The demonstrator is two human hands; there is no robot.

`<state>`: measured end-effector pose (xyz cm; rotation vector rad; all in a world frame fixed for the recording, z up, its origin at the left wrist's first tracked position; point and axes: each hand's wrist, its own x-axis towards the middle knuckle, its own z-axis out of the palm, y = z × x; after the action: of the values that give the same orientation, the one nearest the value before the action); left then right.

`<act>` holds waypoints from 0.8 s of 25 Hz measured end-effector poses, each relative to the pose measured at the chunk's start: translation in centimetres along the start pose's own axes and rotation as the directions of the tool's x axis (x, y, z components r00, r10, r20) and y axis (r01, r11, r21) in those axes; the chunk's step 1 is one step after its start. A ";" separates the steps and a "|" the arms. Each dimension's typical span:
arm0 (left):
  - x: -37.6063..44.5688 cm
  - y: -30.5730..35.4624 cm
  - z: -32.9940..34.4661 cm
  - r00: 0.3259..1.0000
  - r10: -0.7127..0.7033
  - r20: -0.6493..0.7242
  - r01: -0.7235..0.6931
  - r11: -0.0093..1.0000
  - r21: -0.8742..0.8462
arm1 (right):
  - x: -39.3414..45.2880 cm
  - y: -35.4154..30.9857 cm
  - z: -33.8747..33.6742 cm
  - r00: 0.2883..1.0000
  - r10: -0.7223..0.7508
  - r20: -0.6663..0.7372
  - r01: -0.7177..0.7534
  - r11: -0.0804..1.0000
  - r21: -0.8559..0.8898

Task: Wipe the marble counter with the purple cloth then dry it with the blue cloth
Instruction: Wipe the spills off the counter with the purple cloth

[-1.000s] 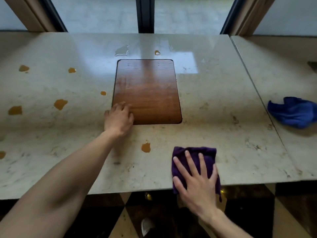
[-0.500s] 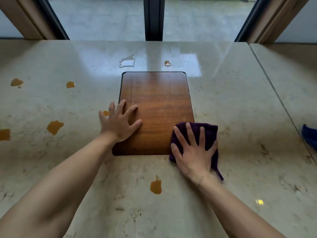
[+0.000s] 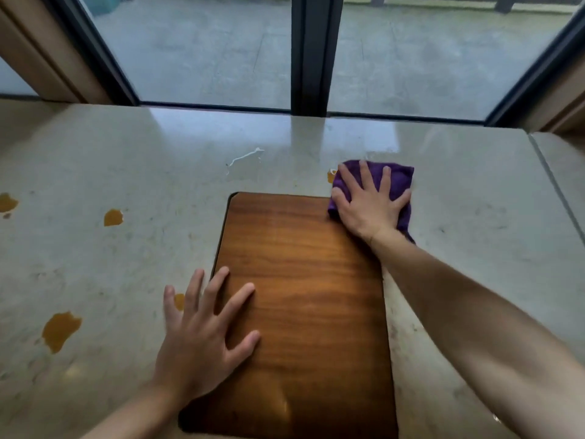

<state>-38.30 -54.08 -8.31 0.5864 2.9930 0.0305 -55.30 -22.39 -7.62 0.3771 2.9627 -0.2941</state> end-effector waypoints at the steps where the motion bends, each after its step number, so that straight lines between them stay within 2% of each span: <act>1: 0.1 -0.1 0.2 1.000 -0.011 0.008 0.011 1.000 -0.004 | 2.8 -0.5 -0.4 1.000 -0.013 0.004 0.013 1.000 0.008; 6: 0.0 -0.3 0.7 0.999 -0.008 -0.031 0.008 1.000 0.010 | 13.1 -3.8 -2.0 1.000 -0.022 0.019 0.021 1.000 0.019; 10: 0.0 -0.2 0.5 0.999 -0.011 -0.047 0.011 1.000 0.001 | 14.9 -5.5 -1.9 0.994 -0.095 0.050 0.096 0.995 -0.011; 14: 0.0 -0.2 0.3 1.000 -0.021 -0.023 0.021 1.000 -0.002 | 11.2 -5.5 -2.0 0.966 -0.243 0.083 0.246 0.969 -0.024; 17: -0.1 -0.2 0.1 1.000 -0.028 -0.002 0.028 1.000 0.001 | 4.4 -5.2 -0.9 0.944 -0.321 0.075 0.324 0.945 -0.038; 20: 0.0 0.0 -0.2 0.999 -0.047 -0.014 0.048 0.999 0.017 | -3.6 -5.0 0.7 0.940 -0.336 0.064 0.339 0.939 -0.054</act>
<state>-38.36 -54.04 -8.08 0.5188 3.0220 0.0056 -53.09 -28.13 -6.87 -0.1505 2.9623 -0.2382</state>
